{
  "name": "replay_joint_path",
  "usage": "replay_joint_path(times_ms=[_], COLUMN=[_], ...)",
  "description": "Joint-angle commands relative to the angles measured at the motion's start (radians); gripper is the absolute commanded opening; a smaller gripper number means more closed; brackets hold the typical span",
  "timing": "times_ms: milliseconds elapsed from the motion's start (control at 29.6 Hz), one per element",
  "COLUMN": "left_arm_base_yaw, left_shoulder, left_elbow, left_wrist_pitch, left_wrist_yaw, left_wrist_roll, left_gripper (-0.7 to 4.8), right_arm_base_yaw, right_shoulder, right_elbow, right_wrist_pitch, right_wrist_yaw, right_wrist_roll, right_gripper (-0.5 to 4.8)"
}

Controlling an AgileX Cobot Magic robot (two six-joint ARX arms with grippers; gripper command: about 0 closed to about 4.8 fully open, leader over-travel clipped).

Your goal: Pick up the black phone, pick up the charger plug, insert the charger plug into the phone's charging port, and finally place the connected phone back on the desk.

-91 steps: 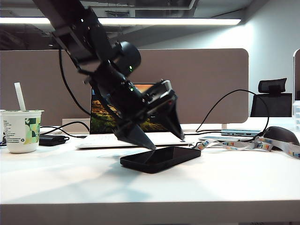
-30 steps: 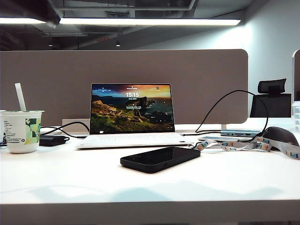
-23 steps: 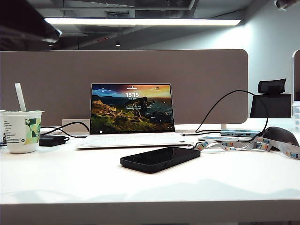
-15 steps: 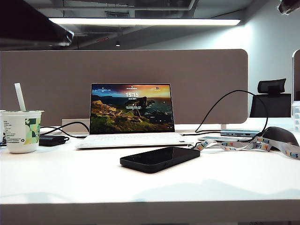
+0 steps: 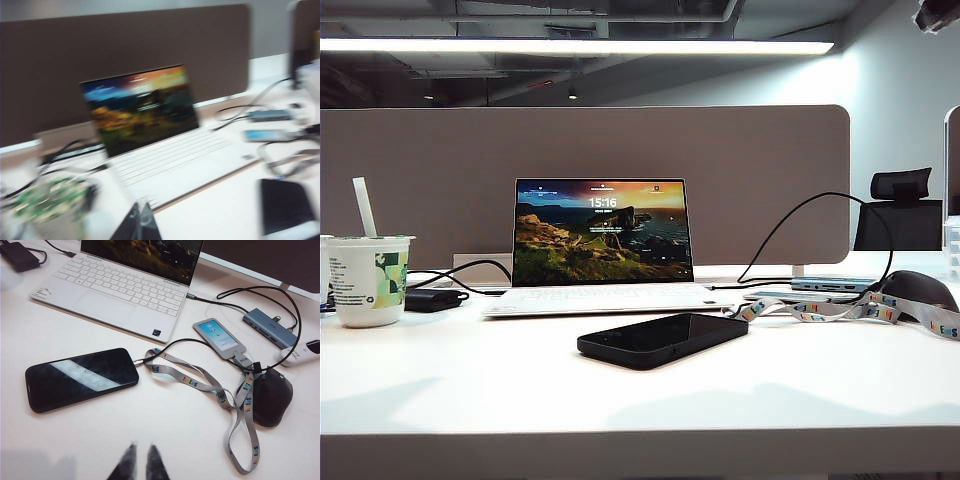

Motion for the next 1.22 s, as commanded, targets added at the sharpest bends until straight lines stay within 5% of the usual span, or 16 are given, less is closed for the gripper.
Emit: replay_joint_path(times_ms=[34,371,574,709,1216], left_arm_base_yaw=[0.126,0.334,0.312,0.307,0.272], left_shoulder=[-0.07,-0.158,-0.158,-0.158,-0.158], left_elbow=[-0.031,-0.138,-0.145,-0.145,-0.145], left_wrist_pitch=[-0.066,-0.101,-0.097,-0.004,-0.054], left_wrist_yaw=[0.008,0.058,-0.021,-0.021,-0.021], left_wrist_roll=[-0.006,-0.045,-0.045,-0.045,-0.045], left_gripper=[-0.06,-0.06,-0.06,-0.06,-0.05], right_arm_base_yaw=[0.001,0.001,0.001,0.001,0.001], right_shoulder=[-0.001,0.0,-0.001,-0.001,-0.001], right_elbow=[0.003,0.003,0.003,0.003,0.003], right_wrist_pitch=[0.011,0.011,0.012,0.011,0.012], right_wrist_yaw=[0.0,0.0,0.0,0.0,0.0], right_wrist_roll=[0.001,0.001,0.001,0.001,0.001], right_gripper=[0.36,0.36,0.36,0.36,0.36])
